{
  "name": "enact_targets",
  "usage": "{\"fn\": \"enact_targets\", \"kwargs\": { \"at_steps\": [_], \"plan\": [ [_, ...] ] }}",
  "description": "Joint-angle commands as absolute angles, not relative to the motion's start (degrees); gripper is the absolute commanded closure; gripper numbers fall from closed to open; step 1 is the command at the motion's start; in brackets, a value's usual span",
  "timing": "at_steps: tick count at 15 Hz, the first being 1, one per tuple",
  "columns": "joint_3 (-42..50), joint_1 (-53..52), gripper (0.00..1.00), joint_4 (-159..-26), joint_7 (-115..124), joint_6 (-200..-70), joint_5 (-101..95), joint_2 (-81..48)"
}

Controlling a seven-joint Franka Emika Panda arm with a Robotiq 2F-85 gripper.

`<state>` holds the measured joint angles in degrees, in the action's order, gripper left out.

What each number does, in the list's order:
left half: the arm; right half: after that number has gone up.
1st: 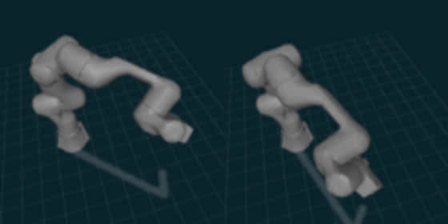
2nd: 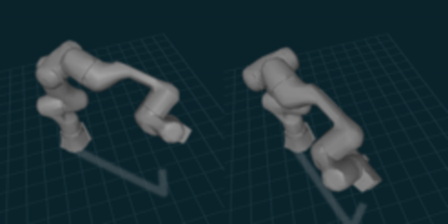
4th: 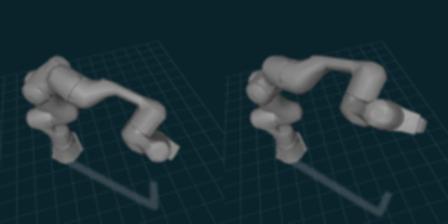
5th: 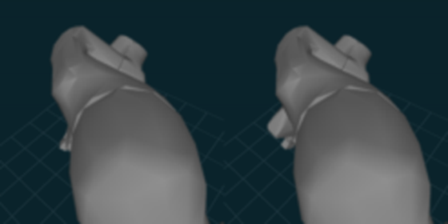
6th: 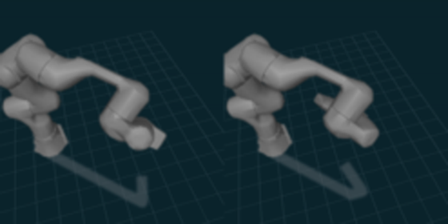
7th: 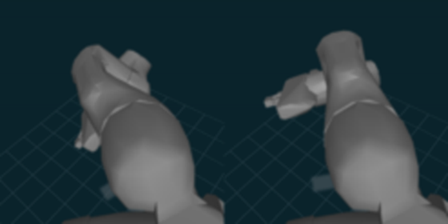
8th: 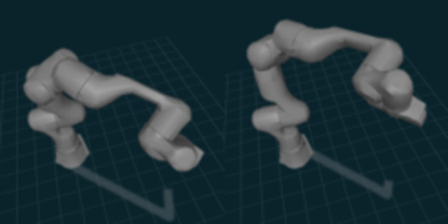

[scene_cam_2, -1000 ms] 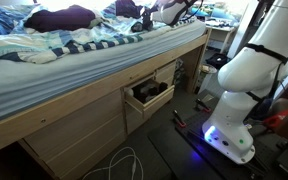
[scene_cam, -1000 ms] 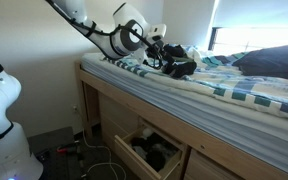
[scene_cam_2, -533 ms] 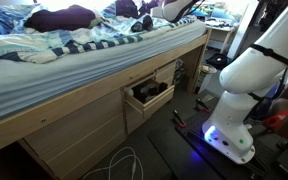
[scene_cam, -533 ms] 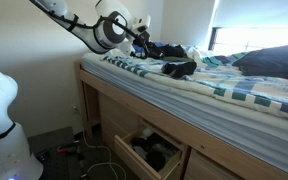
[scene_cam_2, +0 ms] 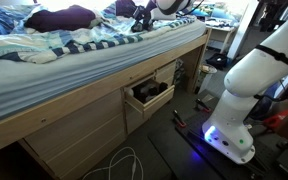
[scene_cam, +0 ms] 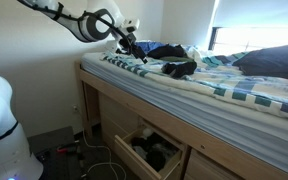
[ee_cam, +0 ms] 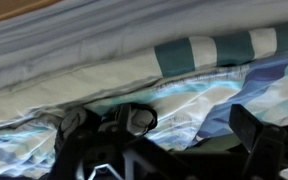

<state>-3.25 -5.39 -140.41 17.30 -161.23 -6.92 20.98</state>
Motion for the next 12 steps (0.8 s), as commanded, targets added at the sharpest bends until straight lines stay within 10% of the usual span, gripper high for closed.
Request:
{"fn": "enact_targets", "kwargs": {
  "at_steps": [1,12],
  "plan": [
    [-3.59,-5.12,0.0,-140.18,13.05,-150.04,-1.58,25.38],
    [-4.22,-3.12,0.0,-140.27,14.27,-135.23,2.37,28.22]
  ]
}}
